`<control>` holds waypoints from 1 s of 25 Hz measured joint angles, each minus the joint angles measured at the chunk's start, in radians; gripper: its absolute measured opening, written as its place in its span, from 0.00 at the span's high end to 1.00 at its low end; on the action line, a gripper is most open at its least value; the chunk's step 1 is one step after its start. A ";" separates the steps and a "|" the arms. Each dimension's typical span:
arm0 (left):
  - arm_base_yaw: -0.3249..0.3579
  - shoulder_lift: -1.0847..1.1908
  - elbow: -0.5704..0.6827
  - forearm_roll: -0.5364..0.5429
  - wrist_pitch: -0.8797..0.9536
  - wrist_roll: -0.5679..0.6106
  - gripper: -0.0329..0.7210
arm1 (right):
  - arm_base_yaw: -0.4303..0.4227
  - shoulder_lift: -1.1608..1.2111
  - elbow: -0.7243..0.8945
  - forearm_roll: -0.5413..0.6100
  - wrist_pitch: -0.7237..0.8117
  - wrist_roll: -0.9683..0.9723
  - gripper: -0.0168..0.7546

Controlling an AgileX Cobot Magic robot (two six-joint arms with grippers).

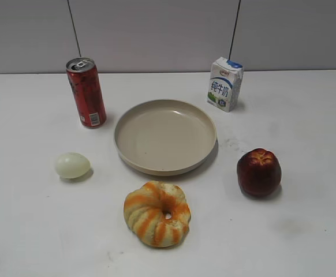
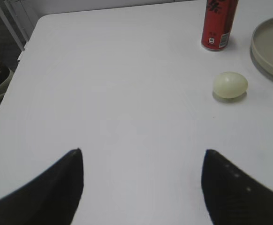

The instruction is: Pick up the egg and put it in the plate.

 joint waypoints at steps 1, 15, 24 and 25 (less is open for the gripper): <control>0.000 0.000 0.000 0.000 0.000 0.000 0.17 | 0.000 0.000 0.000 0.000 0.000 0.000 0.22; 0.000 0.000 0.000 0.000 0.000 0.000 0.17 | 0.000 0.000 0.000 0.000 0.000 0.000 0.22; 0.000 0.044 -0.017 -0.011 -0.149 0.000 0.17 | 0.000 0.000 0.000 0.000 0.000 0.000 0.22; 0.000 0.080 -0.017 -0.018 -0.181 0.000 0.17 | 0.000 0.000 0.000 0.000 0.000 0.000 0.22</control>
